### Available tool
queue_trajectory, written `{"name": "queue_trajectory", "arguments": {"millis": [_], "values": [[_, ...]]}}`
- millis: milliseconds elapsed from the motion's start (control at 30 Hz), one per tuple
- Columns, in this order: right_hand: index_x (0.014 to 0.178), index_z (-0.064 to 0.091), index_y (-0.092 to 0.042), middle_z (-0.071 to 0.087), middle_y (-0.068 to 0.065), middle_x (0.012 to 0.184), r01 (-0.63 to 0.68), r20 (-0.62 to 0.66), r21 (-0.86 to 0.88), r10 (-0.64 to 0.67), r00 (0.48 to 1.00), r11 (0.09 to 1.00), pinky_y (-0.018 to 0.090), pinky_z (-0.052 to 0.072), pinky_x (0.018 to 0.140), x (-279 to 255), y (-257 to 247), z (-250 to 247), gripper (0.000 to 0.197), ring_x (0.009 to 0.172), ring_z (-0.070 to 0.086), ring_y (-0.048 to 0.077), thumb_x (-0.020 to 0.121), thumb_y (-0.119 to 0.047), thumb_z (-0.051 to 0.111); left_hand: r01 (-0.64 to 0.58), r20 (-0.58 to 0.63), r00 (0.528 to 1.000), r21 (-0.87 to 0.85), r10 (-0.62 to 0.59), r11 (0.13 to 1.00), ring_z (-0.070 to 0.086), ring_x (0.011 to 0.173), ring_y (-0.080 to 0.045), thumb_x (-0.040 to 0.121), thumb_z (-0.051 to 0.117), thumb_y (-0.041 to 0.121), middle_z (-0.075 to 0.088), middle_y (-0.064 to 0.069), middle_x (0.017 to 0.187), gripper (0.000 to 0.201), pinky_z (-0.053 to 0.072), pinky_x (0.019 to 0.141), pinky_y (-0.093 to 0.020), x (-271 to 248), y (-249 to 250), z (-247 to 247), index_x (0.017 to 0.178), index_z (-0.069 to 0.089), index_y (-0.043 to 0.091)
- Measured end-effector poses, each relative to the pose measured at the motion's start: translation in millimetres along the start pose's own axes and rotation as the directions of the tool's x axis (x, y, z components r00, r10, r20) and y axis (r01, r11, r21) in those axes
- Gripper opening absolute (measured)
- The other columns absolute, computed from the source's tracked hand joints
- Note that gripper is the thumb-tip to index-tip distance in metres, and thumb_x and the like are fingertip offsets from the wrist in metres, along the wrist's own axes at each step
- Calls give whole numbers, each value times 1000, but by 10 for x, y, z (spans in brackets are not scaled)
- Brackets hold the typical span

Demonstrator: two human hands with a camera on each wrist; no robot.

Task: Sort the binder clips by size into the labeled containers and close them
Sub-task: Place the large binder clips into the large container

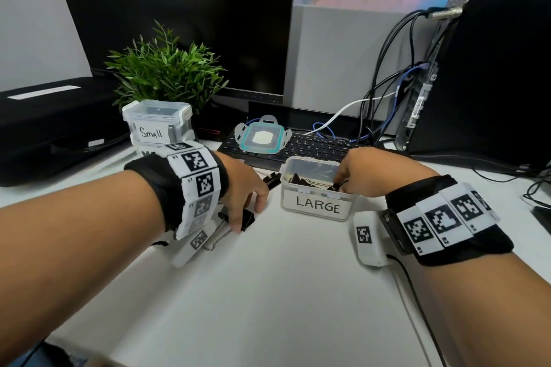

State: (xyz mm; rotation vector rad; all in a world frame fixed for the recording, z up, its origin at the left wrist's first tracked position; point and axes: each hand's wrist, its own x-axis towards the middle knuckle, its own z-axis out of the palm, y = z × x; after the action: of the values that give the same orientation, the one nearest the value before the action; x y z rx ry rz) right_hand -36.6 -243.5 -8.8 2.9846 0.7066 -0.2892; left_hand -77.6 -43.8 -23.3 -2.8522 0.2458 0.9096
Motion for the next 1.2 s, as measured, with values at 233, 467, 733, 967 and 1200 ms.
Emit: {"name": "queue_trajectory", "arguments": {"millis": [233,467,733,967,1200], "values": [[124,62,-20,62,4,121,-4,-32,2,4,999,1000,32,47,96,2,12,18,33,111,57,23,91,-16,54,13,-68,998,15,-12,1000,52,83,-11,75,76,34,54,10,93,39,43,66,-23,32,21,48,107,56,26],[131,55,-24,56,0,131,-6,-18,27,7,1000,1000,30,42,101,-4,16,-3,40,120,52,20,92,-17,55,-164,-236,969,-404,71,900,61,67,-10,84,68,9,60,2,83,23,56,62,-23,-131,26,-270,102,54,14],[121,63,-11,61,8,121,-25,-38,9,26,999,1000,28,44,87,0,-2,-53,34,111,57,25,93,-6,45,-272,-528,838,-622,-137,734,61,61,-10,93,56,12,55,3,83,10,57,54,-23,-30,288,-525,97,55,21],[112,66,-7,66,10,111,-87,-169,126,108,980,988,33,51,89,62,9,-68,26,102,61,25,94,-11,48,-40,-542,795,-494,-272,868,66,68,-18,92,55,10,66,-2,94,16,55,61,-22,219,525,-477,106,61,13],[124,62,-23,59,1,128,-34,-65,116,41,997,993,31,45,99,24,-54,-66,34,115,56,22,91,-20,60,90,-609,768,-205,-199,975,58,85,-22,92,53,15,59,-7,90,16,41,64,-24,380,617,-397,102,62,7]]}}
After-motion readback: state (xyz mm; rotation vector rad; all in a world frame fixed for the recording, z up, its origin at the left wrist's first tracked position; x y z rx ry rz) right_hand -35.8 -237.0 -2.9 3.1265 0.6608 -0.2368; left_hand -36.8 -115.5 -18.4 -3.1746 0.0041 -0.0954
